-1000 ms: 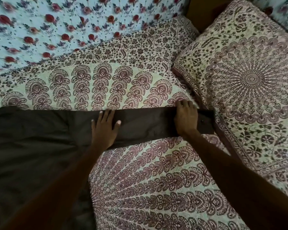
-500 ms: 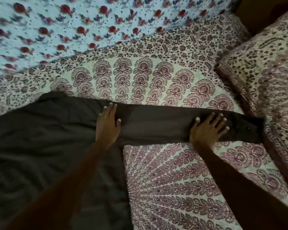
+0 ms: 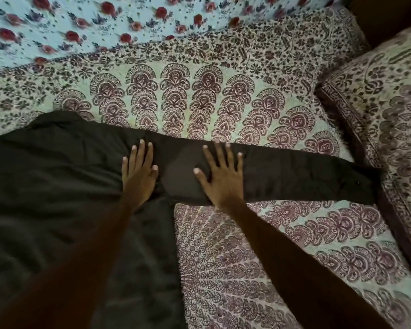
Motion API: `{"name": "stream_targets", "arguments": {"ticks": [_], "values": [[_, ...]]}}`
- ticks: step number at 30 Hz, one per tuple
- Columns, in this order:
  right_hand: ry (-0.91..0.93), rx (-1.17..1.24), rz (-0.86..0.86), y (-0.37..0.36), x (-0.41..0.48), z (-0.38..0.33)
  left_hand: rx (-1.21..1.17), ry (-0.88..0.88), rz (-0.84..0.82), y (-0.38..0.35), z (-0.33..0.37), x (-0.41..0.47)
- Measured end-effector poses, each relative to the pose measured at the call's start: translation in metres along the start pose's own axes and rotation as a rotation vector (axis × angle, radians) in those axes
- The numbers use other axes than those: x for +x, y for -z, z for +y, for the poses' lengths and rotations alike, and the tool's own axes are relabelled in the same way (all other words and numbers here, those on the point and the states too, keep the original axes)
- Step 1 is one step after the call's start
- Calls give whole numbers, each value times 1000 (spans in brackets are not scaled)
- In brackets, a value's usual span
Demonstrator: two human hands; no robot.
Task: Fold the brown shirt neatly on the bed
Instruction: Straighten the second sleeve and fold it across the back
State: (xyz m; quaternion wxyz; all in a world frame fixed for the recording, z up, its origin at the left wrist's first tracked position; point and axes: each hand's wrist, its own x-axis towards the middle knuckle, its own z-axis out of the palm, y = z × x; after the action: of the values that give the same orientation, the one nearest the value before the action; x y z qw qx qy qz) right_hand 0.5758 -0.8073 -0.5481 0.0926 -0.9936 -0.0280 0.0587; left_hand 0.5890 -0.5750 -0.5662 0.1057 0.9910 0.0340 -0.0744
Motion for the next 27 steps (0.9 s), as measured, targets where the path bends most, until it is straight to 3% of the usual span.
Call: {"name": "stream_targets", "arguments": {"ticks": [4,8,9,11,13,16,21,27], "values": [[-218,-59,36,17,-15,99,0,-18,6,-1,5,1],[-380,-64,50,31,-35,172,-52,183,22,17,44,-4],[-400,-60,43,35,-36,180,-53,151,62,22,64,-6],[-382,-13,33,42,-33,174,-132,-150,124,19,112,-13],[-275,62,34,42,-35,163,-191,-393,-21,3,168,-23],[-212,65,23,38,-57,190,-84,-360,-238,-30,212,-35],[-196,-38,0,50,-88,283,46,-344,-181,-42,213,-32],[-293,158,125,60,-82,262,45,-331,-243,-35,221,-30]]}}
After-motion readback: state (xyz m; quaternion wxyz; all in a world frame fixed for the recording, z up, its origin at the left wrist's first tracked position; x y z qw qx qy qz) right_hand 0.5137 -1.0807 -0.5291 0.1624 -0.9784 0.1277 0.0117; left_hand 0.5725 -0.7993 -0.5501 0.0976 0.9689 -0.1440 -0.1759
